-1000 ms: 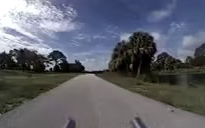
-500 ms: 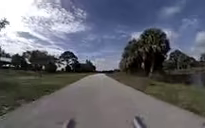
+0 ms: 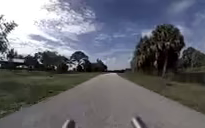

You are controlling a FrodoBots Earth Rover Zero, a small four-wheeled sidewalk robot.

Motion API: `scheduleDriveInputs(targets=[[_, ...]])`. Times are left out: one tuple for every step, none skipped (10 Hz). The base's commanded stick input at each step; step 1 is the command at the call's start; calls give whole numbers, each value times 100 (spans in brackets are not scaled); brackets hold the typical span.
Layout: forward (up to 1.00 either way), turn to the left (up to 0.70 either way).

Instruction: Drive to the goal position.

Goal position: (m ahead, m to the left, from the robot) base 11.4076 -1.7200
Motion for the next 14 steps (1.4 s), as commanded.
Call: scheduleDriveInputs(targets=[[69,8],[69,3],[69,3],[69,3],[69,3],[69,3],[69,3],[69,3],[69,3],[69,3],[69,3],[69,3],[69,3],[69,3]])
